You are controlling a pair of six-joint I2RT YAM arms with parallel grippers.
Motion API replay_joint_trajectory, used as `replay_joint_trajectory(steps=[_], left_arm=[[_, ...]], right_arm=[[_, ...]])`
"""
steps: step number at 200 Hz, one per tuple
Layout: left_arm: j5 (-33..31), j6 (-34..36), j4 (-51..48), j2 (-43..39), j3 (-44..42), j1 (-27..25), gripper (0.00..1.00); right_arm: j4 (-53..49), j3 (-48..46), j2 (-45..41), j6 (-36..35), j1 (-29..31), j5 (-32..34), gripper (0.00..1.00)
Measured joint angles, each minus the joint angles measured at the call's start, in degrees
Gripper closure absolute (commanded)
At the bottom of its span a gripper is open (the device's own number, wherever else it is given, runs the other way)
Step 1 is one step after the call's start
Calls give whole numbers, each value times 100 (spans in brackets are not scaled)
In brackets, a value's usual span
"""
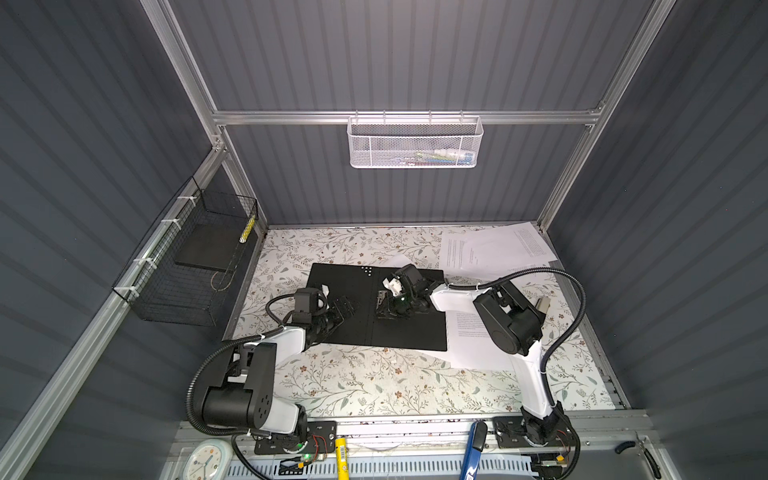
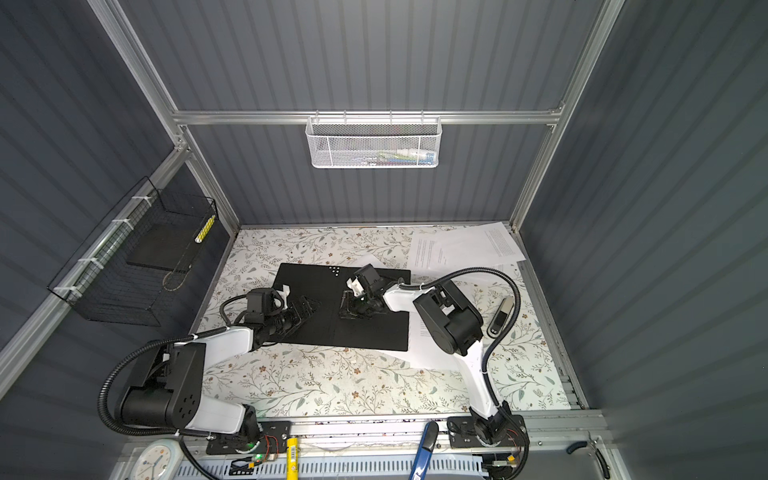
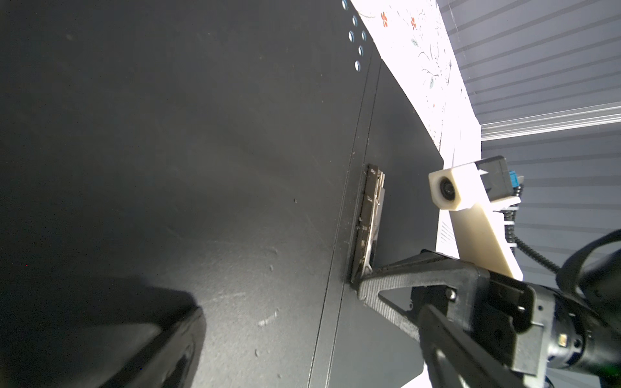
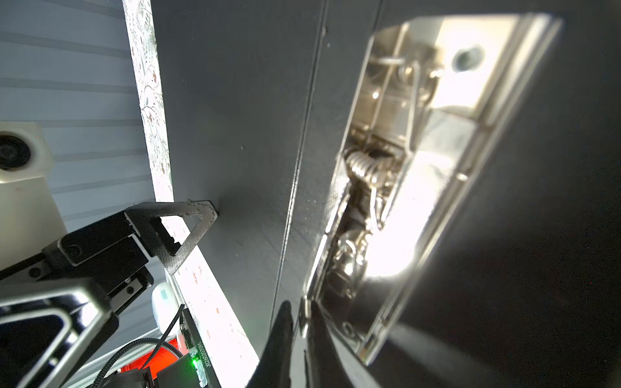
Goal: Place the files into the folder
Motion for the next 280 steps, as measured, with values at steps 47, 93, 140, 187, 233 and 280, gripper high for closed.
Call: replay_joint_trajectory(steps=[47, 93, 140, 187, 233, 280], left_arm=[[-44, 0, 0, -7, 0, -2, 0], [-229, 0, -94, -72, -4, -13, 0], [-737, -39, -295, -203, 7, -11, 0], [-837, -122, -391, -166, 90, -4, 0], [-892, -179, -415, -138, 131, 2, 0], [-977, -199, -439, -127, 157, 4, 0]], right_arm=[[31, -24, 0, 42, 0, 0, 95], [133, -63, 0, 52, 0, -22, 100], [120, -101, 0, -120, 0, 22, 100], [101, -160, 0, -470, -35, 44, 100], [302, -319, -4, -651, -85, -37, 100], [463, -448, -127, -697, -120, -334, 78]])
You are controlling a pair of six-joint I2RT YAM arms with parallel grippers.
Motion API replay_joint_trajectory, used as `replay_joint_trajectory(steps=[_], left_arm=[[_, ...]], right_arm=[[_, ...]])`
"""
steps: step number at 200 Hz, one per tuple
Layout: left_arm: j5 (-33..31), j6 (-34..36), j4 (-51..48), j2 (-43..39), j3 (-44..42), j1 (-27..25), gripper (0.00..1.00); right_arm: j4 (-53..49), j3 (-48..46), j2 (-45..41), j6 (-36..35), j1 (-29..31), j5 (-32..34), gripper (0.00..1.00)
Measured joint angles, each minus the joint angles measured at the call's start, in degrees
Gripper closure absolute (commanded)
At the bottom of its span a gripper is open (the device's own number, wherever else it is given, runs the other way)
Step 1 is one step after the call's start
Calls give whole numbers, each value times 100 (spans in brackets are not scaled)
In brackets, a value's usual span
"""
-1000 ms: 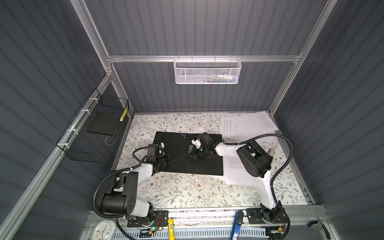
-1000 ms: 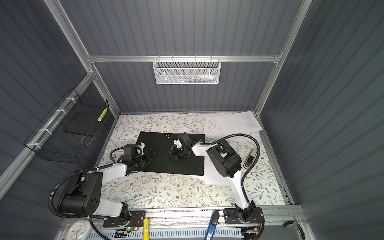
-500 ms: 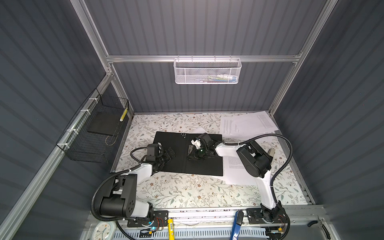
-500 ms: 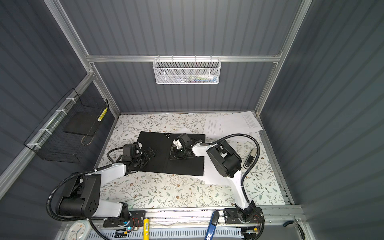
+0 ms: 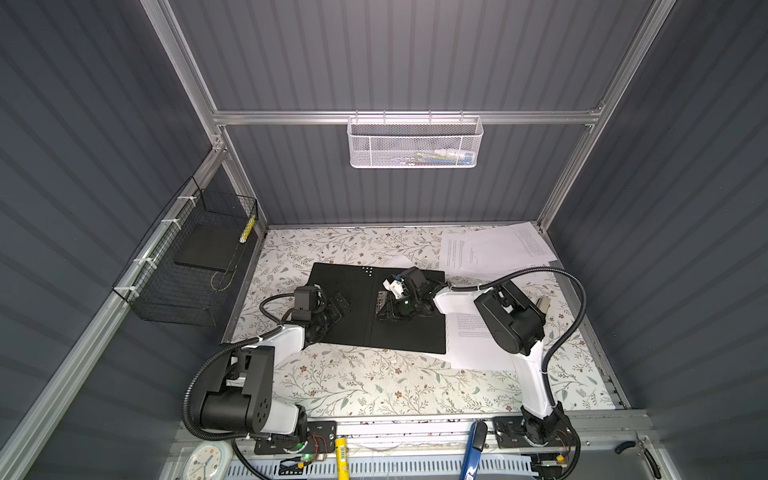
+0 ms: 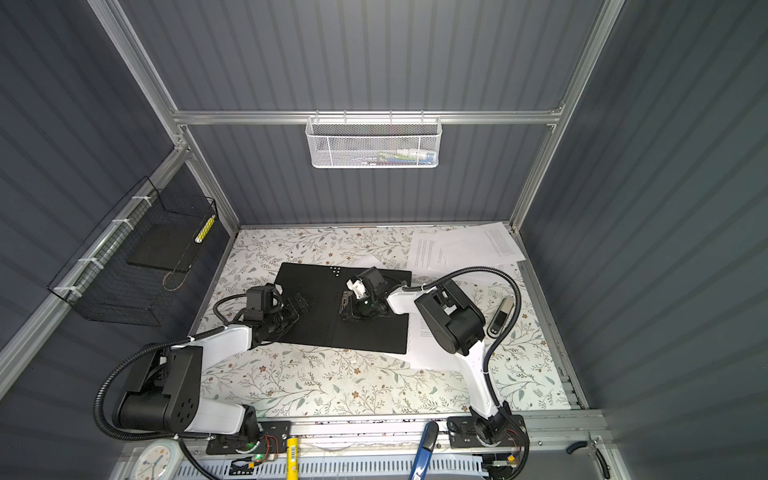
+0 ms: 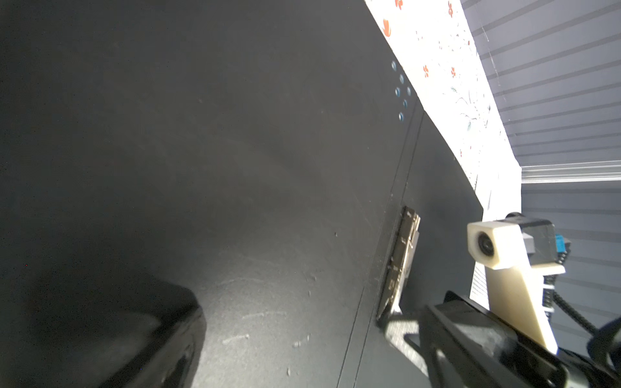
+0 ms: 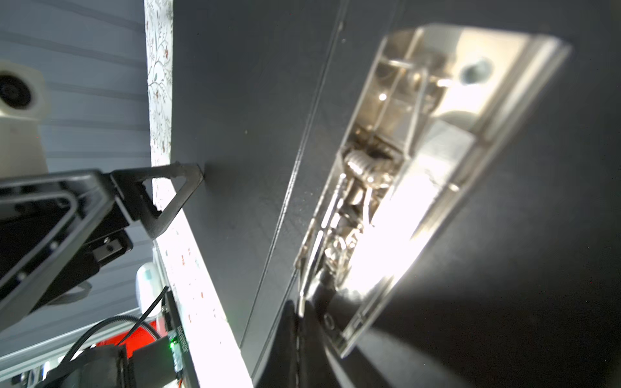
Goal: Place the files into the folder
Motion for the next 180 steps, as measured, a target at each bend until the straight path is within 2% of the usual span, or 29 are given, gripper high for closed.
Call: replay_joint_trajectory(steps=[21, 35, 57, 86, 112, 135, 156, 180], left_arm=[[-61, -4, -7, -4, 0, 0, 0], [-125, -7, -11, -13, 0, 0, 0], [-210, -4, -20, -28, -2, 0, 0], [-273, -2, -17, -63, -31, 0, 0], [-299, 2, -20, -85, -50, 2, 0], [-293, 9, -20, -83, -48, 2, 0], [-221, 31, -20, -85, -48, 31, 0], [-203, 70, -199, -186, -46, 37, 0]], right_arm=[[72, -68, -330, -44, -22, -199, 56], [52, -160, -634, -48, -44, -251, 49], [61, -264, -1025, -87, -55, -326, 52], [55, -334, -1115, -140, -57, -317, 65], [-7, -579, -1088, -26, -52, -227, 66], [-11, -841, -1115, 7, -61, -48, 55], [-197, -1239, -1436, -7, -144, 315, 34], [-463, -1547, -2000, -61, -444, 717, 19]])
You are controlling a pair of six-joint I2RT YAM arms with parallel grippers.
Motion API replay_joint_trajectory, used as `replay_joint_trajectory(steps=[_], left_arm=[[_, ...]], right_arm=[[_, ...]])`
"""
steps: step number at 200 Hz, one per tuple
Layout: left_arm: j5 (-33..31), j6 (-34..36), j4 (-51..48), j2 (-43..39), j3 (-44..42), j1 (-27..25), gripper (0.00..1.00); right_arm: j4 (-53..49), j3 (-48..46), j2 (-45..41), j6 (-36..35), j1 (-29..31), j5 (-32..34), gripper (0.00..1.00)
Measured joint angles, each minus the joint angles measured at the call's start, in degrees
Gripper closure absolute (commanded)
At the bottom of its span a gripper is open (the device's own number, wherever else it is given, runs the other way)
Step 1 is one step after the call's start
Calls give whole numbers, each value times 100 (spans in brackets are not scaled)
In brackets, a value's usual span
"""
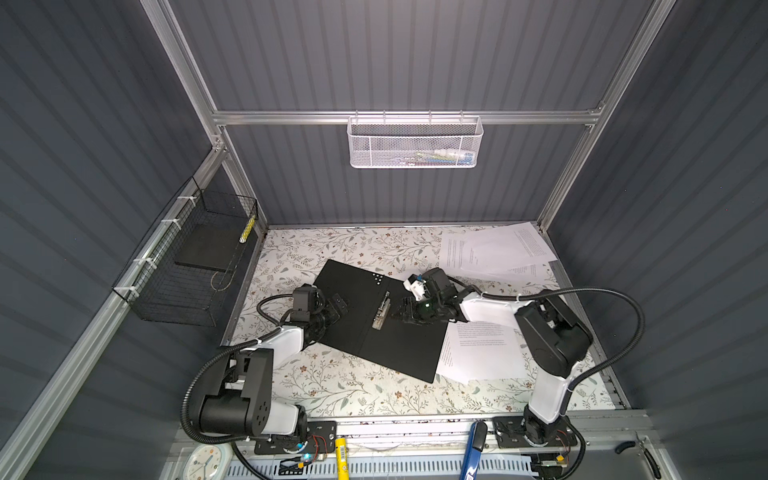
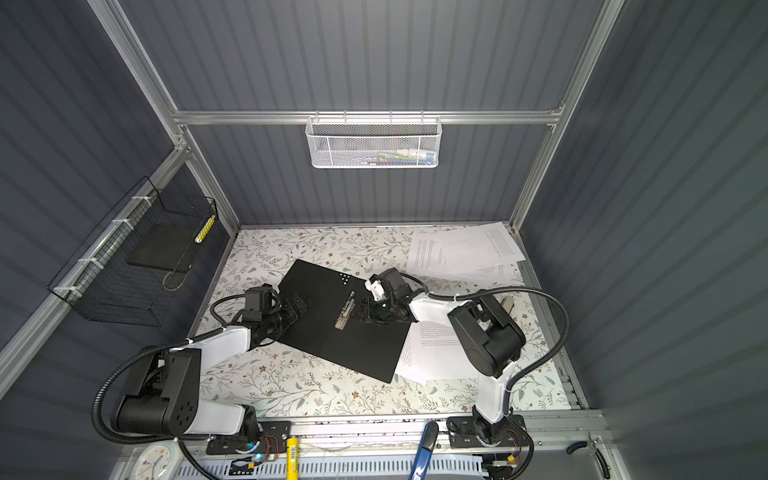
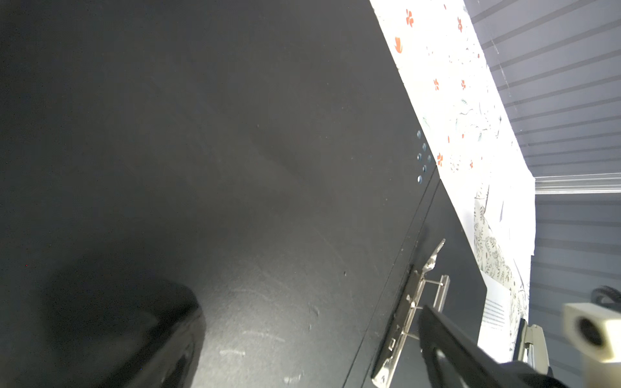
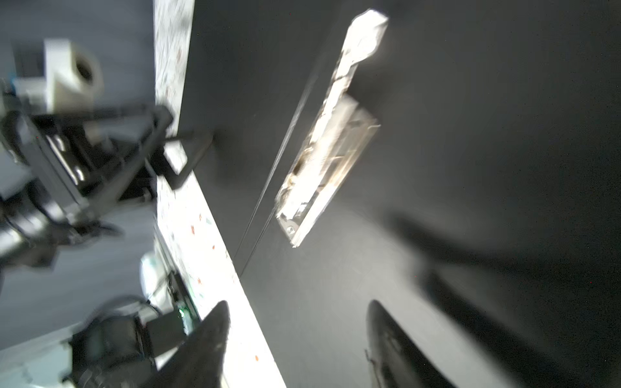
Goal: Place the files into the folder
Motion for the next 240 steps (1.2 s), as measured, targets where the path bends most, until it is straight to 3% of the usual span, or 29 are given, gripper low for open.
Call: replay_joint_trajectory(steps=[21, 51, 97, 147, 196, 240], left_arm=[[-9, 46, -400, -221, -11, 0, 0], [-42, 118, -916, -503, -46, 0, 0], [131, 348, -1604, -713, 74, -20, 0], [155, 750, -2162, -433, 1049, -835, 0], [286, 822, -2164, 188, 1172, -1016, 0], [221, 826, -2197, 221, 1172, -1019, 0]], right_arm=[[-149, -199, -326, -31, -437, 404, 1], [-529, -518, -498, -96, -957, 1104, 1], [-822, -570, -544, -240, -1008, 1641, 1], [-920, -555, -538, -249, -1008, 2013, 1], [-1005, -509, -514, -256, -994, 2081, 1], [-863, -111, -125, -284, -922, 1882, 1]])
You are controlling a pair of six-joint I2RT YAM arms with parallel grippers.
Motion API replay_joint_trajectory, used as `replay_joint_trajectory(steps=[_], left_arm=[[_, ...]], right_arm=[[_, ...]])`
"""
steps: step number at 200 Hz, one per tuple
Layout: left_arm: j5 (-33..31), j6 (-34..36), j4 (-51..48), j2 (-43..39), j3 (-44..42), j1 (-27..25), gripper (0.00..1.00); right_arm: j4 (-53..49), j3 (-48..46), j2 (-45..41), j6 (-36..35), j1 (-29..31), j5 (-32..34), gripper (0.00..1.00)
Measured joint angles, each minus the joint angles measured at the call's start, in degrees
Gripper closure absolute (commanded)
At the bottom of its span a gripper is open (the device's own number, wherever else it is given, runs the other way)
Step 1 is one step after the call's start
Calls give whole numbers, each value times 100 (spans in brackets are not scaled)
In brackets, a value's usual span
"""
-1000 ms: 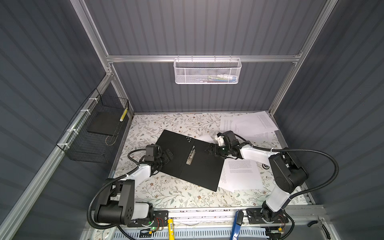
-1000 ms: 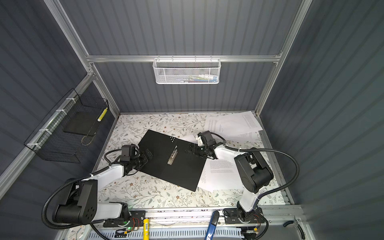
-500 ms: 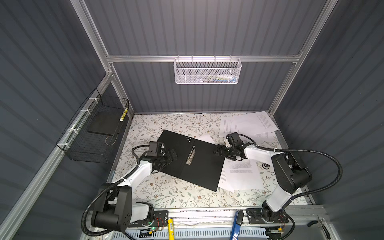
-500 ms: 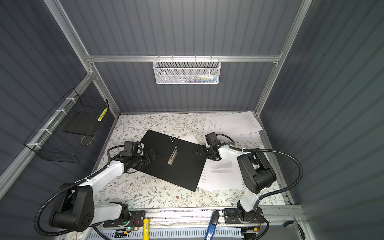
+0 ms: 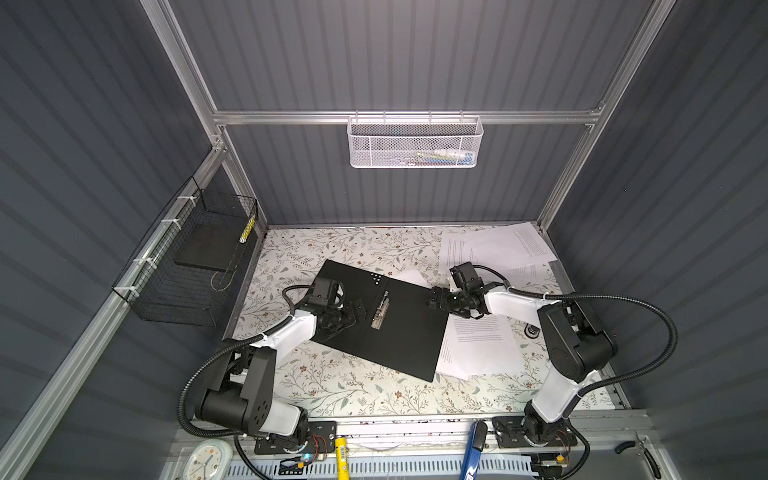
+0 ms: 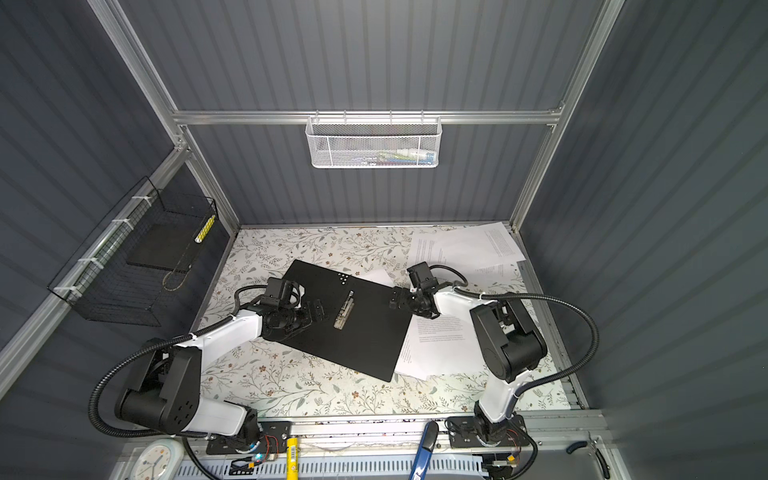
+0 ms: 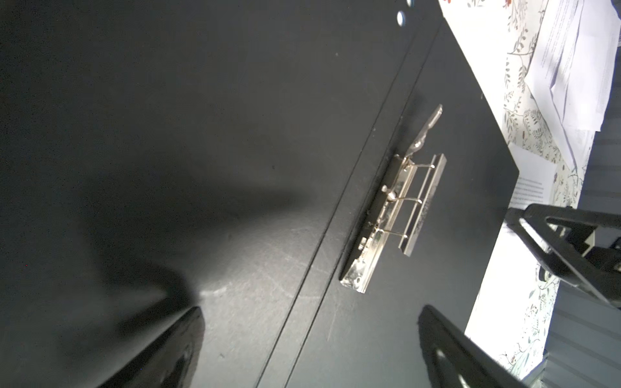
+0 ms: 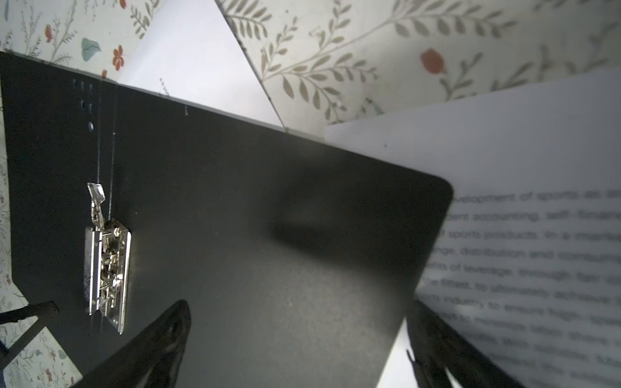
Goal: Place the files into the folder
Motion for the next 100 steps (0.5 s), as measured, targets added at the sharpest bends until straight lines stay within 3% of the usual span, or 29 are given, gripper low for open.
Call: replay_joint_trajectory(steps=[56, 100], left_arm=[[-675, 179, -479, -772, 179, -50, 0], [-831, 269, -505, -723, 428, -382, 0]], right_arm=[[326, 629, 612, -205, 476, -389, 1], [866, 1038, 1093, -225, 796, -1029, 1]])
